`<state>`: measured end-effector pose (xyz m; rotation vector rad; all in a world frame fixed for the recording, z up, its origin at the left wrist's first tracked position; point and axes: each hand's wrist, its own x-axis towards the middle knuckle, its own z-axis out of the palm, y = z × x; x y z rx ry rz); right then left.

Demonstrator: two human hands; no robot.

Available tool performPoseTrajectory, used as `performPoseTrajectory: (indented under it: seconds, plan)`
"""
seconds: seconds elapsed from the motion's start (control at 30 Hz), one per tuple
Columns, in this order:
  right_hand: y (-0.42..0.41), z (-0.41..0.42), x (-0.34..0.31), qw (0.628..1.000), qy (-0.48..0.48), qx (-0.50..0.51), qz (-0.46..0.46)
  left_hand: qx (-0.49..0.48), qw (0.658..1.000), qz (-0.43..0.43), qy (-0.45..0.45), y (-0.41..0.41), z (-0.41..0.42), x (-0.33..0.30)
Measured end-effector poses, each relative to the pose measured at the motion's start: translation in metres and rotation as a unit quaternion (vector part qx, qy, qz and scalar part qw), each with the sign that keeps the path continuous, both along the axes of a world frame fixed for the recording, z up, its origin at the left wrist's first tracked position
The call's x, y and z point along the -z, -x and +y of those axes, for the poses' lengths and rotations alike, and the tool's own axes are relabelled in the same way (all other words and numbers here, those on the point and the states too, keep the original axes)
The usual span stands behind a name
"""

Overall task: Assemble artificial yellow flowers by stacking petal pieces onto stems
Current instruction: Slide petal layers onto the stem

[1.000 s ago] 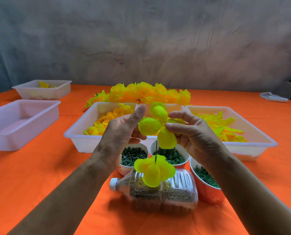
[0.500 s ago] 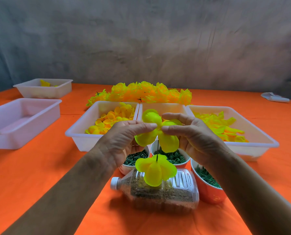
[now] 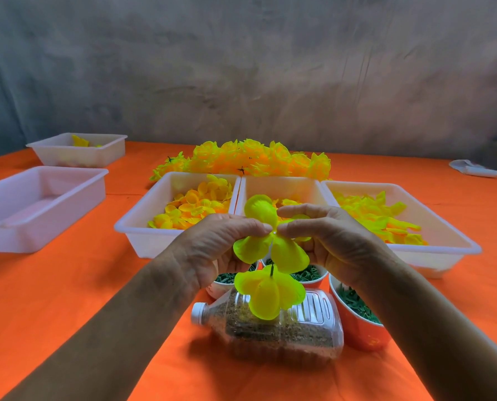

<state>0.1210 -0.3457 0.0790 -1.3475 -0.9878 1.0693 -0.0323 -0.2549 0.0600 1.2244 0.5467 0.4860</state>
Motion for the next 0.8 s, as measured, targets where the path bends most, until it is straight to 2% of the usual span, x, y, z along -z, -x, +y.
performPoseTrajectory:
  seconds: [0.23, 0.7, 0.8]
  plan:
    - [0.0, 0.0009, 0.0043, 1.0, 0.021, -0.003, -0.005, -0.008, 1.0, 0.017, -0.011, -0.0032, -0.0018, 0.0023]
    - [-0.002, 0.0073, 0.0081, 0.997, 0.057, -0.021, 0.055, 0.004, 0.999, 0.031, -0.014, -0.0037, -0.0031, 0.003]
    - [-0.0021, 0.007, 0.0071, 0.996, 0.059, -0.031, 0.059, -0.024, 0.998, 0.048, -0.026, -0.0059, -0.0055, 0.0052]
